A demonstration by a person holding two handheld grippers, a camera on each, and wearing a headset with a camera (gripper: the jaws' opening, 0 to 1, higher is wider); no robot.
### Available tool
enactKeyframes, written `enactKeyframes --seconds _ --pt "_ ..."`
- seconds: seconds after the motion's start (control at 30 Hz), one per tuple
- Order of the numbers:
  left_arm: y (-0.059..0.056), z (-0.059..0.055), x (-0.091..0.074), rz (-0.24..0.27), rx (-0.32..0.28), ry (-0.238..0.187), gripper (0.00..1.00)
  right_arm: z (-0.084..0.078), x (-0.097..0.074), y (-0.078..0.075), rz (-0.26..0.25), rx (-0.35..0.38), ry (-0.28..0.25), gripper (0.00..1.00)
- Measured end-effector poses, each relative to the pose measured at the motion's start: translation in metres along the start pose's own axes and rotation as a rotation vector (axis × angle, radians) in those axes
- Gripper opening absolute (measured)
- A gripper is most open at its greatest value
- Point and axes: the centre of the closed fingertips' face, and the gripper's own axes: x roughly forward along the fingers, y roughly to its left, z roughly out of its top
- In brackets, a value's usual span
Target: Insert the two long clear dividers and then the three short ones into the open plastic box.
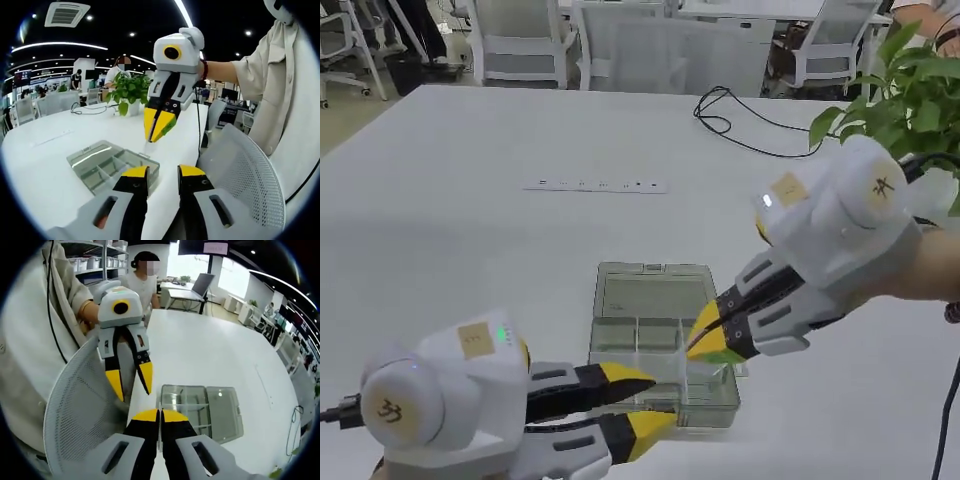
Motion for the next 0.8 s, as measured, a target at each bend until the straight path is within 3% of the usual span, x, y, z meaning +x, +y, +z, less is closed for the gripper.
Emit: enactKeyframes --seconds 0.2,0.33,0.43,0.8 --pt "0.011 -0.001 -0.003 0.055 -0.015 -0.006 0.35 -0.011 0.006 -0.011 -0.012 0.008 0.069 0.02" --pt "0.019 -0.003 -0.005 0.090 -0.027 -0.007 0.45 -0.027 0.011 -0.017 -0.023 0.010 0.158 0.02" --pt "0.023 -0.003 -0.006 0.112 -0.029 -0.007 0.51 -0.035 0.017 -0.021 -0.030 0.004 0.195 0.02" --pt "0.039 -0.009 -0.007 0.181 -0.040 0.026 0.72 -0.052 0.029 -0.040 -0.054 0.000 0.274 0.02"
